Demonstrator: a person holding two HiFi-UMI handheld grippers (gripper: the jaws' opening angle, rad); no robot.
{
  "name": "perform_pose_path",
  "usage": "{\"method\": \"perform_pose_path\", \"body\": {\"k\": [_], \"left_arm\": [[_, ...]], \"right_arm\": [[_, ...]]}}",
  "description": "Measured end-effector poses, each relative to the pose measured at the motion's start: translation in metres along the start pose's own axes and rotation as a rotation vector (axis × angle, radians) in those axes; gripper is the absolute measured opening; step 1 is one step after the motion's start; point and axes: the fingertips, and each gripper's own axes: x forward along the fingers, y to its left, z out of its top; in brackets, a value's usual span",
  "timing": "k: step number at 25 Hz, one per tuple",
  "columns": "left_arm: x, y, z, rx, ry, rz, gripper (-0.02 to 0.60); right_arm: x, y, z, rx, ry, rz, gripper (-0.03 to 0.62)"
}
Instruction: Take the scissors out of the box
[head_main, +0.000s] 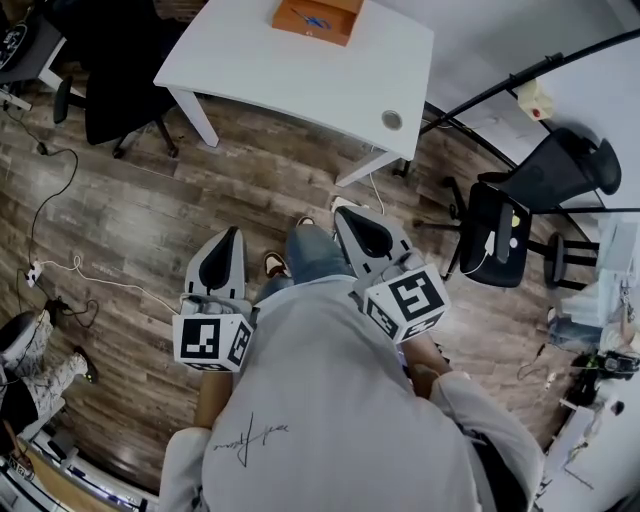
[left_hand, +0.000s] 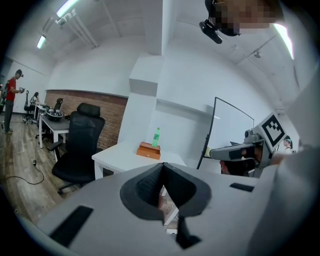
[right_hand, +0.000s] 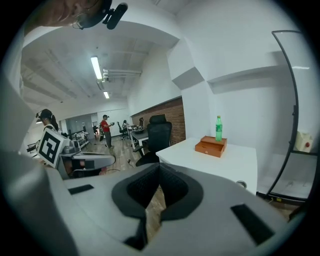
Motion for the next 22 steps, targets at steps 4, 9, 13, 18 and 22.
{"method": "perform_pose_path", "body": {"k": [4,9,13,18,22], "left_arm": [[0.015,-0.001,-0.003,0.003,0.024,-0.014,0.008],[0.047,0.003,0.005,0.049,0.050,-0.024,0.008],[0.075,0.013,0.015,0.068,0.062,-0.021,0.008],[0.119,0.026,0.028,0.088,0.082,-0.019,0.008],[0.154,0.032,0.041,0.097,0.092,-0.021,0.008]], "right_arm": [[0.010,-0.012,-0.005,0.016,0.016,-0.010,0.009],[0.031,-0.034,-0.002,0.029,0.025,-0.009,0.009],[0.055,-0.053,0.004,0.039,0.033,0.000,0.009],[0.087,-0.083,0.013,0.054,0.047,0.004,0.009],[0.109,-0.106,0.021,0.074,0.053,0.017,0.009]]}}
